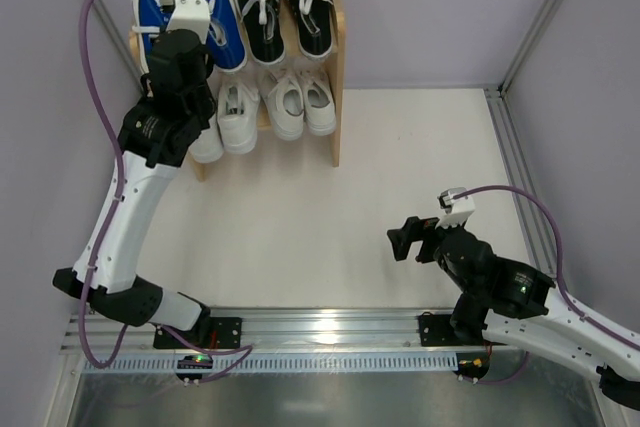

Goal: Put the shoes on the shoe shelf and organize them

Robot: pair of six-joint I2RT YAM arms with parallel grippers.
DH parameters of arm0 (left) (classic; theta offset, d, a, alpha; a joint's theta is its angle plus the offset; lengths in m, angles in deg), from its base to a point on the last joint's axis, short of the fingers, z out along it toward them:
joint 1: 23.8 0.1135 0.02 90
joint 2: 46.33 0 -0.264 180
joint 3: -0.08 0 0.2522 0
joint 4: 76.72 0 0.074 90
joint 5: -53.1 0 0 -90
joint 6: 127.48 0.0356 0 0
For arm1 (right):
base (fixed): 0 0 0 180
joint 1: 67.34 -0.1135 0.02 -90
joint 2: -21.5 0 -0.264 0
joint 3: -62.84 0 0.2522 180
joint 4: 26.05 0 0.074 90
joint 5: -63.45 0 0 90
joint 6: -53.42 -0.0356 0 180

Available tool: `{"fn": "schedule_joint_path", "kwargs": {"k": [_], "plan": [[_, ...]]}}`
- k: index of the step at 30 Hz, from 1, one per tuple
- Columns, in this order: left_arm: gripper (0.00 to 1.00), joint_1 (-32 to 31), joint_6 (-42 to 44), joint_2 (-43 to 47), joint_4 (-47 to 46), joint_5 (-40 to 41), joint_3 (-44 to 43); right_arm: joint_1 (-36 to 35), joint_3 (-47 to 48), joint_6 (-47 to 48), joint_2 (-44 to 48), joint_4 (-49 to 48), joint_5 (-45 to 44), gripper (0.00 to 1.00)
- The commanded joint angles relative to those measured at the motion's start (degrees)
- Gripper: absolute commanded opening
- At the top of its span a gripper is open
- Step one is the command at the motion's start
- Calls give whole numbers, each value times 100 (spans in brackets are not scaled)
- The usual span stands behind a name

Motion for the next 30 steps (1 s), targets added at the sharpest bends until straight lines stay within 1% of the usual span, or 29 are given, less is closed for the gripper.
{"fn": "schedule_joint_path", "kwargs": {"k": [1, 3, 4, 6, 11, 15, 18, 21, 23, 28, 29, 30], "plan": [[0, 331, -637, 244, -223, -768, 337, 12, -2, 63, 40, -37, -63, 100], [0, 472, -1043, 629, -469, -1225, 566, 12, 6, 55, 40, -29, -54, 100], [0, 542, -1428, 753, -696, -1619, 663, 20, 6, 63, 32, -28, -45, 100], [0, 605, -1694, 938, -882, -1798, 831, 12, -2, 55, 40, -28, -45, 100], [0, 613, -2423, 1010, -1155, -2246, 831, 12, 6, 55, 84, 24, -54, 100], [0, 613, -2854, 948, -1287, -2326, 805, 12, 6, 55, 119, 59, -89, 100], [0, 605, -3004, 878, -1270, -2230, 805, 12, 6, 55, 146, 86, -107, 100], [0, 605, -3145, 965, -1462, -2028, 1059, 12, -20, 55, 181, 112, -124, 100], [0, 613, -3180, 1105, -1621, -1939, 1402, 12, -38, 55, 190, 112, -124, 100], [0, 605, -3076, 1045, -1262, -1500, 1359, 20, -55, 81, 190, 95, -107, 100], [15, 605, -3040, 1071, -1261, -1386, 1350, 12, -55, 81, 164, 86, -115, 100], [27, 613, -2996, 1097, -1278, -1324, 1350, 12, -55, 81, 146, 77, -107, 100]]}}
